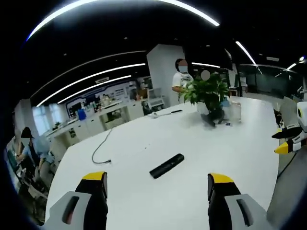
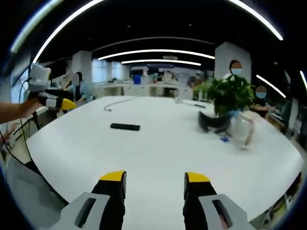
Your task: Press the specified remote control buttons in sequence, fully releasing each button before pressing the next.
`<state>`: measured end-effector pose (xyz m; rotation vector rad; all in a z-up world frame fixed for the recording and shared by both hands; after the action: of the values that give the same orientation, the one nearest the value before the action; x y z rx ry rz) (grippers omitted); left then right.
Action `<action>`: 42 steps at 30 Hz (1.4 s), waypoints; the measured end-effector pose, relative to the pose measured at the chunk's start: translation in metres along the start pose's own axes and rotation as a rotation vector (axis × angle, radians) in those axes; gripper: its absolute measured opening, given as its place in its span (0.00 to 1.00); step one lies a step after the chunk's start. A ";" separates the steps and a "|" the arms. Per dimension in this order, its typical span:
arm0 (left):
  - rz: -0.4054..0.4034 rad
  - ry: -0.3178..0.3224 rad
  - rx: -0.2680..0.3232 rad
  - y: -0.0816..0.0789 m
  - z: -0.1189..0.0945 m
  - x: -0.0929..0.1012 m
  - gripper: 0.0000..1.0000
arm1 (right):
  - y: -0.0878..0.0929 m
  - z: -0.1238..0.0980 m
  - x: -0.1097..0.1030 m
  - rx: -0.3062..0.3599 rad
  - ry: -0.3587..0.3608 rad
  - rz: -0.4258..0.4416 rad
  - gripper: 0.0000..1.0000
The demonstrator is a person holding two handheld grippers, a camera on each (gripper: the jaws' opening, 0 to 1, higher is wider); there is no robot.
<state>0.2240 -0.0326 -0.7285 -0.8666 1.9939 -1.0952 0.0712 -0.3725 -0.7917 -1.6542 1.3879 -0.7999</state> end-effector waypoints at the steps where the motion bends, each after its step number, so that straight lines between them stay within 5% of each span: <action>1: 0.000 0.023 -0.007 -0.002 0.007 -0.002 0.89 | 0.000 0.000 0.000 -0.004 -0.004 0.000 0.41; 13: 0.096 0.178 -0.100 -0.021 0.081 -0.023 0.81 | 0.003 0.001 0.000 -0.053 -0.004 -0.003 0.23; 24: 0.199 0.403 -0.300 -0.006 0.144 -0.029 0.73 | 0.005 0.003 -0.002 -0.098 -0.013 -0.005 0.20; 35: 0.353 0.557 -0.495 0.013 0.189 -0.031 0.59 | 0.009 0.006 -0.004 -0.147 -0.019 -0.015 0.18; 42: 0.408 0.605 -0.538 0.018 0.213 -0.033 0.54 | 0.010 0.007 -0.004 -0.171 -0.022 -0.012 0.16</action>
<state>0.4110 -0.0868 -0.8222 -0.3444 2.8887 -0.6236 0.0717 -0.3681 -0.8041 -1.7975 1.4658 -0.6839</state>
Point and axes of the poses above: the point that each gripper's makers call its tool centre point, and the gripper's own axes: z roughly forward along the fingers, x roughly to its right, y roughly out of its underside, the point moved 9 cm from there along -z, roughly backward along the fingers, and after that the axes turned 4 degrees about z, right-handed, at the moved point
